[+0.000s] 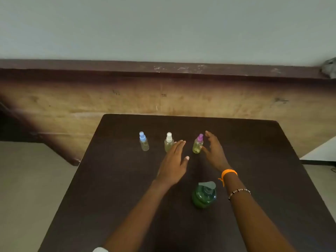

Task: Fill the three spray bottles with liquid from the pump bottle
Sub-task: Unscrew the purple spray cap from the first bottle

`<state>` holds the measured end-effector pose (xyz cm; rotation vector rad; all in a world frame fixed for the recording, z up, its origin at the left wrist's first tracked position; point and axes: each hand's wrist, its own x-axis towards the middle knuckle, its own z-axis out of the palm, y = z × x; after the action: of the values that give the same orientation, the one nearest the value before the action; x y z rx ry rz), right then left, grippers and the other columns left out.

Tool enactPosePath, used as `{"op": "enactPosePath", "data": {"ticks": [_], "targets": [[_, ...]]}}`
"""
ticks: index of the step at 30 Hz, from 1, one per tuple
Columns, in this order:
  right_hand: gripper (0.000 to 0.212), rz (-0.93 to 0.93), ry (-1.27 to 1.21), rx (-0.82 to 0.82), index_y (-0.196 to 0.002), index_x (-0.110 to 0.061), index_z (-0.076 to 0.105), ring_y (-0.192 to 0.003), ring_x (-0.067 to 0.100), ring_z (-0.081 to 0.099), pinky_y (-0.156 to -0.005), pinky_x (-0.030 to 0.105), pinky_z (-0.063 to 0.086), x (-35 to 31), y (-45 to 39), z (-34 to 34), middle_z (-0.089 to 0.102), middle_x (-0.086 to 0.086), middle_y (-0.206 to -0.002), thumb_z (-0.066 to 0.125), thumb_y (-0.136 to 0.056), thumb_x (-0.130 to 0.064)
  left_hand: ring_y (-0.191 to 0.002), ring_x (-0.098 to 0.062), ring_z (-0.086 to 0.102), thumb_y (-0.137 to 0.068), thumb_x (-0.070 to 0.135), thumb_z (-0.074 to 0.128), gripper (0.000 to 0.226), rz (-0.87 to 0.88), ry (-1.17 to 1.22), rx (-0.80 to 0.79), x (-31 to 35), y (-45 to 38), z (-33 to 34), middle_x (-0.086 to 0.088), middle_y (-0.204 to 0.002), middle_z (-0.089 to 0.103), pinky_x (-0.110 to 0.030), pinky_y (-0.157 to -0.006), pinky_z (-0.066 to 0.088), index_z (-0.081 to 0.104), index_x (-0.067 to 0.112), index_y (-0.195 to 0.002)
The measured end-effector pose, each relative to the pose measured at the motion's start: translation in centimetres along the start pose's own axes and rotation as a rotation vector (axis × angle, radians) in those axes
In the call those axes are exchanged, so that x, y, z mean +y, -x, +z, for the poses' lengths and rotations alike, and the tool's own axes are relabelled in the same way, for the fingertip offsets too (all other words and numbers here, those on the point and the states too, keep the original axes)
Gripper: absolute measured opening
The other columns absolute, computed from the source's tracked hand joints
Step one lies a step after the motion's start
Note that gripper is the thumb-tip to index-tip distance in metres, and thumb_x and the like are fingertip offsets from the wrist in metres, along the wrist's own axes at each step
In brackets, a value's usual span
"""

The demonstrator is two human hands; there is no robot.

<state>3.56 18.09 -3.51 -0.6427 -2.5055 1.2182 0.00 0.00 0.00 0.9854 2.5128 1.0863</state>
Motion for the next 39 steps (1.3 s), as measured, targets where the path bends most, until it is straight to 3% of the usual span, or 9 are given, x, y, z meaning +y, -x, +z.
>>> {"op": "enactPosePath", "data": {"ticks": [8, 15, 19, 25, 29, 32, 35, 37, 39], "targets": [[0.047, 0.129, 0.080, -0.096, -0.124, -0.001, 0.054, -0.114, 0.031, 0.056, -0.094, 0.028, 0.040, 1.2, -3.5, 1.6, 0.060, 0.017, -0.122, 0.064, -0.079, 0.006, -0.139, -0.011, 0.025, -0.095, 0.020, 0.048, 0.054, -0.116, 0.036, -0.049, -1.2, -0.8, 0.5, 0.002, -0.151, 0.030, -0.012, -0.104, 0.014, 0.029, 0.017, -0.145], [0.031, 0.143, -0.001, -0.083, -0.107, -0.002, 0.061, -0.095, 0.026, 0.063, -0.086, 0.034, 0.049, -0.6, -2.7, 0.6, 0.067, 0.013, -0.101, 0.073, -0.079, -0.005, -0.139, -0.010, 0.025, -0.094, 0.017, 0.050, 0.056, -0.143, 0.103, -0.047, -1.5, -1.0, 0.4, 0.002, -0.152, 0.029, -0.008, -0.101, 0.012, 0.029, 0.017, -0.146], [0.037, 0.019, -0.001, -0.124, -0.107, -0.007, 0.062, -0.082, 0.015, 0.060, -0.068, 0.012, 0.044, -4.9, -0.8, -1.9, 0.064, 0.001, -0.092, 0.079, -0.075, -0.014, -0.137, -0.009, 0.030, -0.090, 0.017, 0.058, 0.061, -0.078, 0.205, -0.001, -0.6, -1.0, 0.0, 0.002, -0.150, 0.032, -0.014, -0.104, 0.021, 0.030, 0.018, -0.144], [0.038, -0.119, 0.028, -0.150, -0.104, -0.007, 0.062, -0.087, 0.024, 0.061, -0.080, 0.045, 0.050, -11.2, 3.1, -3.6, 0.063, 0.009, -0.097, 0.080, -0.071, -0.012, -0.120, -0.003, 0.050, -0.082, 0.022, 0.064, 0.052, 0.116, 0.476, 0.153, 1.2, 0.9, -1.4, 0.011, -0.127, 0.054, -0.019, -0.100, 0.039, 0.046, 0.020, -0.131], [0.036, -0.198, 0.029, -0.118, -0.106, -0.007, 0.059, -0.087, 0.022, 0.060, -0.078, 0.044, 0.050, -14.0, 6.5, -2.6, 0.060, 0.006, -0.097, 0.076, -0.075, -0.011, -0.104, -0.002, 0.058, -0.080, 0.019, 0.058, 0.039, 0.096, 0.577, 0.247, 1.6, 3.2, -2.5, 0.012, -0.112, 0.061, -0.018, -0.086, 0.045, 0.054, 0.018, -0.119], [0.037, -0.251, 0.070, -0.068, -0.111, -0.008, 0.054, -0.088, 0.020, 0.058, -0.073, 0.031, 0.046, -14.9, 8.7, -1.1, 0.059, 0.002, -0.098, 0.072, -0.080, -0.018, -0.103, -0.013, 0.061, -0.087, 0.011, 0.057, 0.034, 0.039, 0.603, 0.266, 0.5, 5.1, -2.8, -0.002, -0.111, 0.063, -0.029, -0.084, 0.050, 0.055, 0.009, -0.120], [0.041, -0.248, 0.237, -0.008, -0.119, -0.003, 0.050, -0.086, 0.024, 0.058, -0.066, 0.030, 0.040, -15.3, 10.6, 0.9, 0.060, 0.009, -0.099, 0.062, -0.090, -0.030, -0.105, -0.011, 0.060, -0.088, 0.002, 0.057, 0.035, 0.006, 0.609, 0.236, -0.6, 7.2, -2.7, 0.000, -0.114, 0.061, -0.024, -0.084, 0.048, 0.052, 0.012, -0.121], [0.033, -0.285, 0.309, 0.082, -0.105, -0.002, 0.056, -0.076, 0.028, 0.060, -0.056, 0.037, 0.047, -15.5, 12.1, 2.4, 0.061, 0.011, -0.088, 0.056, -0.091, -0.032, -0.103, -0.009, 0.061, -0.088, 0.003, 0.059, 0.034, -0.065, 0.623, 0.217, -1.6, 8.9, -2.7, 0.003, -0.112, 0.062, -0.022, -0.082, 0.048, 0.050, 0.013, -0.119], [0.028, -0.288, 0.332, 0.149, -0.086, -0.007, 0.055, -0.062, 0.026, 0.059, -0.046, 0.029, 0.040, -15.6, 13.5, 3.8, 0.060, 0.009, -0.075, 0.052, -0.089, -0.035, -0.100, -0.010, 0.063, -0.088, 0.007, 0.061, 0.030, -0.110, 0.627, 0.192, -2.6, 10.4, -2.5, 0.005, -0.107, 0.063, -0.024, -0.081, 0.050, 0.050, 0.012, -0.115]]}}
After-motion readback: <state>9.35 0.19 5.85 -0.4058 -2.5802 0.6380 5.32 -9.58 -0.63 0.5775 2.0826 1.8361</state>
